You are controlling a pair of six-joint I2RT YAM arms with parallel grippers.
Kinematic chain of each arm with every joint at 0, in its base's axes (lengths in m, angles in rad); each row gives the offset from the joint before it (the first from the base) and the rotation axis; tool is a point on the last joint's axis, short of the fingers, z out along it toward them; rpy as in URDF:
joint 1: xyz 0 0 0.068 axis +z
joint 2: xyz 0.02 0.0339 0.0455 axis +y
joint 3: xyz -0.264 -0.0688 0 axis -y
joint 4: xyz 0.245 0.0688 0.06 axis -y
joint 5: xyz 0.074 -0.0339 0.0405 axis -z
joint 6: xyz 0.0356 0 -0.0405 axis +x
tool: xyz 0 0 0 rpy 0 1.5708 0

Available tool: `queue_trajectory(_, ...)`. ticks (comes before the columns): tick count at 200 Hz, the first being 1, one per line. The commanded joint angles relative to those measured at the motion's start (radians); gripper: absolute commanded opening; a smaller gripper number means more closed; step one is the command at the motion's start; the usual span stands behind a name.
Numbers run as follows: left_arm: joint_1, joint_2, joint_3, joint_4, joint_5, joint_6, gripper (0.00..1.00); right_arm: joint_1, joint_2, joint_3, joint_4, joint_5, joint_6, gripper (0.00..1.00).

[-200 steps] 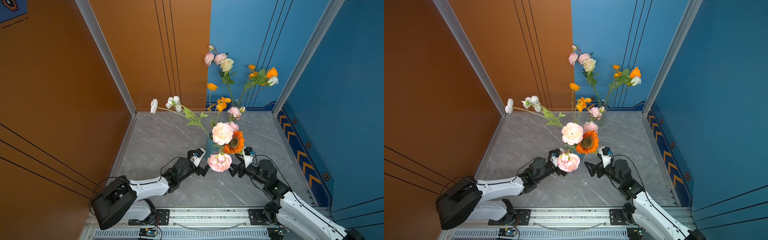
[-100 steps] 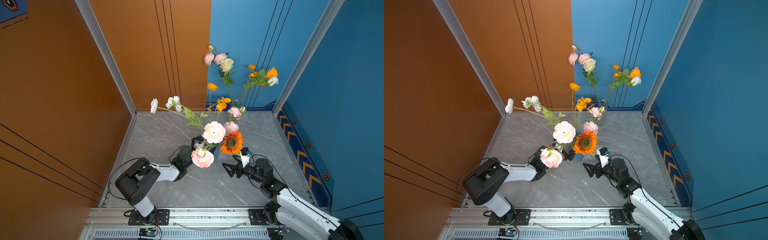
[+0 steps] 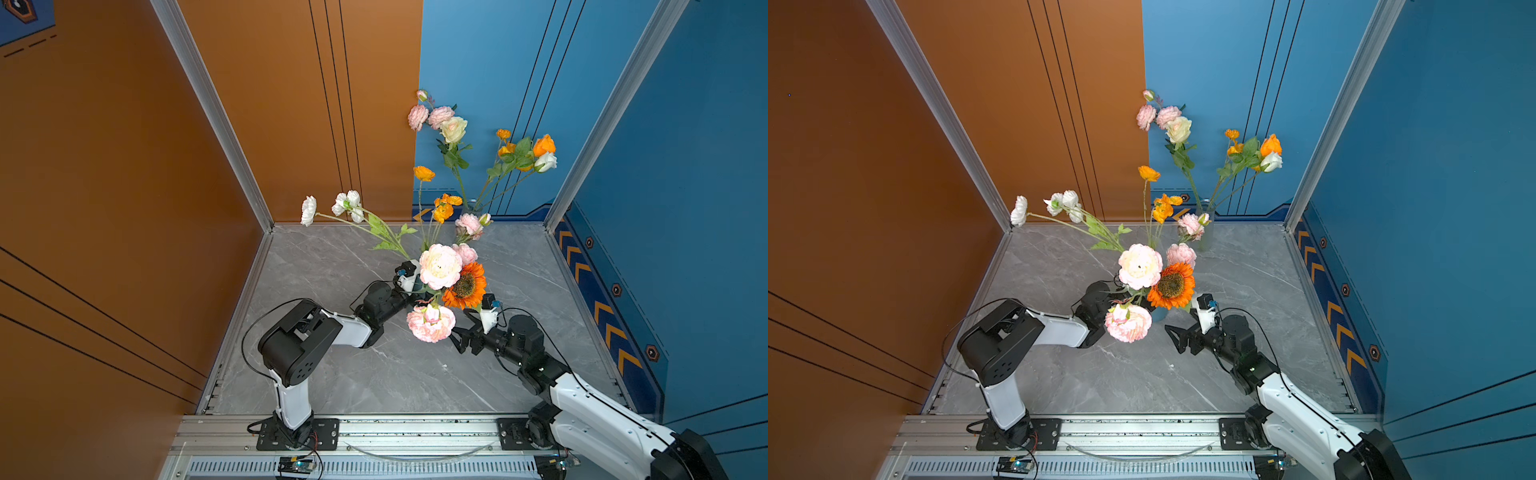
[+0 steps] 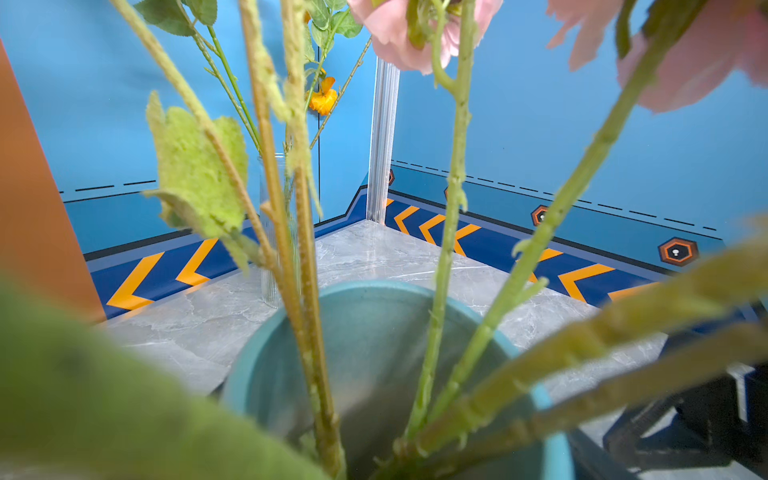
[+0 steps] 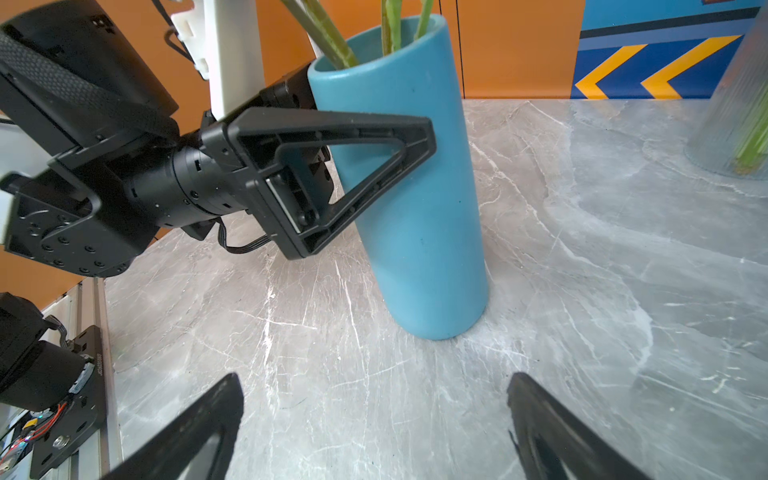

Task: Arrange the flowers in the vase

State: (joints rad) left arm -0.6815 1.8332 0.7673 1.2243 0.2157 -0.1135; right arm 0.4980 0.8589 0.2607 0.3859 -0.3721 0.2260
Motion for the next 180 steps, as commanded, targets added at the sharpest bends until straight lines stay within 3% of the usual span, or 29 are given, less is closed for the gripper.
queue_trajectory(1,0.005,0.017,0.027,0.041,0.030,-0.009,0.90,-0.006,0.006,0.028,0.032,-0.024,-0.012,1.00)
queue_trajectory(49,0.007,0.014,0.029,0.045,0.056,-0.001,0.71,-0.007,0.018,0.040,0.060,-0.019,-0.013,1.00)
queue_trajectory(117,0.015,-0.010,0.039,0.074,0.094,0.032,0.56,-0.013,0.107,0.097,0.142,-0.044,-0.010,1.00)
queue_trajectory(180,0.135,-0.029,0.124,0.085,0.175,-0.032,0.46,-0.035,0.249,0.240,0.169,-0.073,-0.070,1.00)
